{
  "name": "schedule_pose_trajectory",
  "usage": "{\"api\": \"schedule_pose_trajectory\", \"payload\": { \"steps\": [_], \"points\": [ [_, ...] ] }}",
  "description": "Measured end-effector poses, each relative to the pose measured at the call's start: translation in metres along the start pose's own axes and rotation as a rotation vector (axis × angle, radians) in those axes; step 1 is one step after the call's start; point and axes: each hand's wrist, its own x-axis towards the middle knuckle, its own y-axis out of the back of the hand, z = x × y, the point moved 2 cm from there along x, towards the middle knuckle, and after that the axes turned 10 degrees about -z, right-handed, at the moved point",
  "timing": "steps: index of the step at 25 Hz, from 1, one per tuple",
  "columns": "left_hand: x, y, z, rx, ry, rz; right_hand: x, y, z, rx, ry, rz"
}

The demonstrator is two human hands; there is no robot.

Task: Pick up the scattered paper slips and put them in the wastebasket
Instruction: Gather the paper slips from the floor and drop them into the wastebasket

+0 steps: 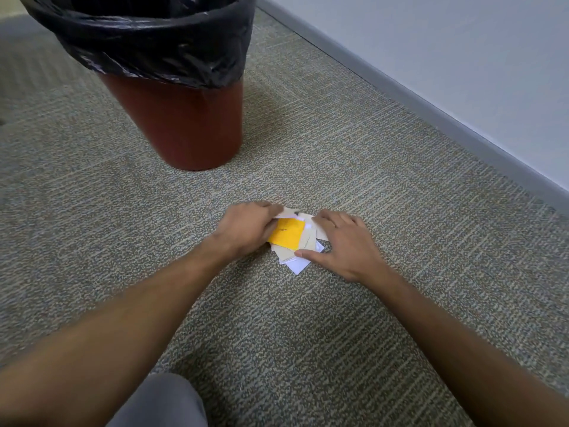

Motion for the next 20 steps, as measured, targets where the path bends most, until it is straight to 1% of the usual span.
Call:
{"api": "schedule_pose_trajectory", "payload": {
  "steps": [2,3,6,8,10,13,15,18,20],
  "points": [
    [-0.012,0.003,-0.005,-0.128,0.086,0.124,0.003,0.006,-0.006,0.010,0.057,0.068],
    [-0.018,0.004,-0.006,-0.174,0.130,0.173,0.005,0.008,-0.010,0.000,0.107,0.073],
    [-0.035,0.008,-0.008,-0.274,0.245,0.309,0.011,0.010,-0.025,-0.075,0.247,-0.017],
    [-0.048,0.005,-0.008,-0.374,0.326,0.396,0.017,0.008,-0.031,-0.123,0.276,-0.105],
    [-0.060,-0.002,-0.004,-0.473,0.381,0.457,0.022,0.007,-0.034,-0.154,0.292,-0.125],
    [-0.065,-0.006,-0.003,-0.556,0.439,0.495,0.029,0.009,-0.036,-0.219,0.349,-0.033],
    [-0.065,-0.006,-0.005,-0.688,0.478,0.538,0.027,0.015,-0.037,-0.185,0.356,0.047],
    [-0.069,-0.006,-0.005,-0.935,0.514,0.610,0.016,0.029,-0.033,0.025,0.278,0.211],
    [-0.067,-0.005,-0.001,-1.075,0.528,0.579,0.011,0.040,-0.022,0.170,0.145,0.279]
  ]
}}
